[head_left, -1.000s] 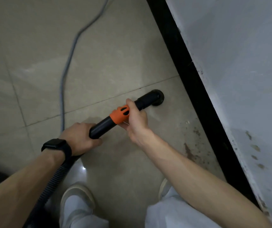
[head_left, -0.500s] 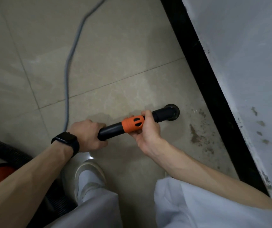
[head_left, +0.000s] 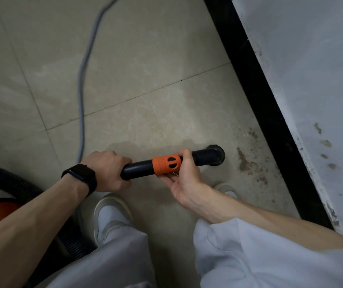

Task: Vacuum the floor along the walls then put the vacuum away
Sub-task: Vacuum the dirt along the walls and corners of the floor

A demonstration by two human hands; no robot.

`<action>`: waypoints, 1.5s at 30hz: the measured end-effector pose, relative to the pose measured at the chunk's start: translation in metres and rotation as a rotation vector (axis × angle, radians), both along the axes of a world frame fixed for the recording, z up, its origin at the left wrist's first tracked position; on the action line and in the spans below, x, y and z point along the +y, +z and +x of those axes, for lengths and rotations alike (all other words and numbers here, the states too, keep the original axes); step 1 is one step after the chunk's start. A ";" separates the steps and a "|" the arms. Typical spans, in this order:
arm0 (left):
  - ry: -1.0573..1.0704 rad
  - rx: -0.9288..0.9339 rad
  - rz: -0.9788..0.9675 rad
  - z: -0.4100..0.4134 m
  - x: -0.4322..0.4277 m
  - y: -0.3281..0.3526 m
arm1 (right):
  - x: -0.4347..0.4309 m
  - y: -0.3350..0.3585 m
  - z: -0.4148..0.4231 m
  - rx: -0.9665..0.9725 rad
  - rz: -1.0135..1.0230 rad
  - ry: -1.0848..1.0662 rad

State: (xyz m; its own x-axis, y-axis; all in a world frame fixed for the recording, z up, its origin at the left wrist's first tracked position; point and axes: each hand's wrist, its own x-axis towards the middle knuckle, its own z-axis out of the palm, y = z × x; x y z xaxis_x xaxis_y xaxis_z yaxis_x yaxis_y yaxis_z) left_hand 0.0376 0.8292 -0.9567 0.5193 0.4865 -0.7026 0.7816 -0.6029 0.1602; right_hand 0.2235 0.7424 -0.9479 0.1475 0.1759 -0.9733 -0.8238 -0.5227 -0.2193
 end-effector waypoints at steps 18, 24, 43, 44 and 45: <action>0.118 -0.059 0.207 0.047 0.006 -0.008 | 0.046 -0.005 0.039 -0.145 0.092 -0.062; 0.134 -0.105 0.243 0.072 0.007 -0.018 | 0.056 -0.006 0.059 -0.175 0.130 -0.141; -0.050 -0.191 0.356 0.127 0.012 -0.022 | 0.056 -0.013 0.105 -0.273 0.126 -0.280; -0.033 -0.189 0.340 0.127 0.014 -0.023 | 0.056 -0.013 0.104 -0.280 0.125 -0.268; -0.014 -0.190 0.323 0.127 0.015 -0.023 | 0.057 -0.013 0.104 -0.288 0.124 -0.255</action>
